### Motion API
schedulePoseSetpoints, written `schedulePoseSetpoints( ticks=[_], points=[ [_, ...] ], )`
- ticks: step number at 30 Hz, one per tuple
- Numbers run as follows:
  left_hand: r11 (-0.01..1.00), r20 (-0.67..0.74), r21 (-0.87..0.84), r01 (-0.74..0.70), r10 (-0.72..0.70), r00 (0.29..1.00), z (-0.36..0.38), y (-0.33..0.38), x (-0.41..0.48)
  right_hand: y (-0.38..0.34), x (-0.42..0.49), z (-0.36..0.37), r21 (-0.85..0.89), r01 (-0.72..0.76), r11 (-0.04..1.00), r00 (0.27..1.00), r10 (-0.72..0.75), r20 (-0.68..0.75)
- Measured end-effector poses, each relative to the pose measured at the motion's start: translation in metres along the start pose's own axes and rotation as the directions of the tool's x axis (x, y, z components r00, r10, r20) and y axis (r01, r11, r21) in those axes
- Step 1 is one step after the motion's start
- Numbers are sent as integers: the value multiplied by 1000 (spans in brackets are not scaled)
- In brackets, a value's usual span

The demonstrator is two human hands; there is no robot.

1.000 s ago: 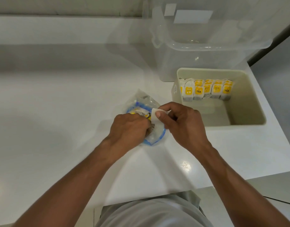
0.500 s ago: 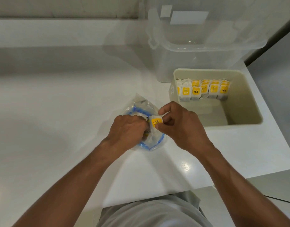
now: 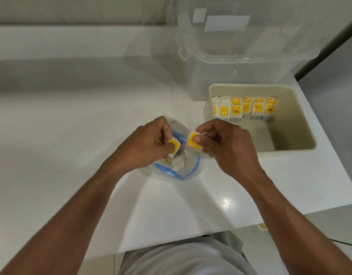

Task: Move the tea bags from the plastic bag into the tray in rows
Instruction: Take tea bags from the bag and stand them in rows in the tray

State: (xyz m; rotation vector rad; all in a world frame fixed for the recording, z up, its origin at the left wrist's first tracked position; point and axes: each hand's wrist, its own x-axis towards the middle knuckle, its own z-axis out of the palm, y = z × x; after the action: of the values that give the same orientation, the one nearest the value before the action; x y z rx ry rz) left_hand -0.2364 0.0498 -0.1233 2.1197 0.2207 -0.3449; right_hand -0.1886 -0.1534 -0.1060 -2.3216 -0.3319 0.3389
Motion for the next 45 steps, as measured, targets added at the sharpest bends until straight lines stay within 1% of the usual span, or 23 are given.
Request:
schedulePoseSetpoints(
  ticks=[3, 7, 9, 12, 14, 16, 18, 20, 22, 23, 25, 26, 29, 30, 31, 34, 35, 38, 39, 40, 42, 43, 45],
  points=[
    [967, 140, -252, 42, -7, 990, -3, 1, -2, -3, 0, -3, 40, -19, 999, 999, 17, 35],
    [943, 145, -331, 40, 9, 989, 0, -3, -2, -2, -1, -6, 212, -73, 975, 993, 52, 102],
    [959, 98, -282, 20, 8, 995, 1, -4, -1, -1, 0, -7, 194, -83, 977, 992, 63, 106],
    [984, 40, -173, -40, 48, 998, 1, -1, -1, 1, 1, -9, -35, -20, 999, 997, 22, 74],
    [990, -24, -115, -79, 77, 997, 1, 3, -1, -2, 1, -10, -87, 9, 996, 998, -4, 57],
    [993, -111, 24, -115, 117, 987, 0, 8, 0, -3, 2, -13, -74, 27, 997, 998, -22, 67],
    [988, -169, 109, -109, 126, 978, -1, 11, 1, -8, 1, -16, -9, 40, 999, 984, -38, 175],
    [993, -177, 91, -77, 92, 980, -3, 10, 3, -17, -1, -20, 148, 4, 989, 926, -60, 372],
    [997, -129, 34, -66, 69, 989, -7, 10, 3, -23, 0, -18, 222, -27, 975, 893, -76, 444],
    [996, -67, -58, -65, 61, 996, -9, 11, 2, -22, 3, -13, 182, 1, 983, 918, -73, 390],
    [967, 60, -253, -32, 48, 997, -11, 15, -1, -17, 12, -4, -56, 87, 995, 976, -74, 203],
    [963, 67, -268, -21, 40, 997, -12, 15, -1, -16, 15, -2, -116, 94, 989, 986, -76, 150],
    [997, -60, -72, -20, 16, 998, -13, 9, 4, -18, 18, -2, 67, 73, 995, 971, -86, 223],
    [997, -67, -79, -5, -1, 998, -13, 8, 5, -19, 17, -2, 104, 67, 992, 964, -92, 250],
    [993, -52, -121, 9, -15, 999, -13, 9, 5, -19, 18, 0, 95, 82, 992, 964, -103, 244],
    [975, -2, -215, 52, -54, 999, -10, 13, 2, -14, 23, 5, -114, 136, 984, 983, -119, 140],
    [979, -30, -194, 55, -62, 998, -9, 11, 3, -14, 23, 3, -61, 124, 990, 981, -113, 156],
    [998, -216, 3, 70, -68, 974, -9, 7, 6, -24, 20, -8, 309, 2, 951, 931, -115, 346],
    [997, -200, -29, 70, -75, 977, -10, 7, 6, -24, 20, -9, 337, -1, 941, 919, -132, 371],
    [990, -131, -127, 58, -74, 989, -11, 9, 5, -23, 21, -8, 300, 21, 954, 924, -133, 359],
    [964, 20, -260, 56, -53, 998, -12, 16, 1, -18, 25, -3, 25, 127, 992, 961, -129, 246],
    [971, 32, -236, 36, -29, 999, -12, 18, 1, -17, 26, -3, -32, 127, 991, 970, -118, 214],
    [992, -32, -126, -9, 5, 999, -12, 20, 3, -17, 25, -6, 60, 82, 995, 968, -94, 233]
  ],
)
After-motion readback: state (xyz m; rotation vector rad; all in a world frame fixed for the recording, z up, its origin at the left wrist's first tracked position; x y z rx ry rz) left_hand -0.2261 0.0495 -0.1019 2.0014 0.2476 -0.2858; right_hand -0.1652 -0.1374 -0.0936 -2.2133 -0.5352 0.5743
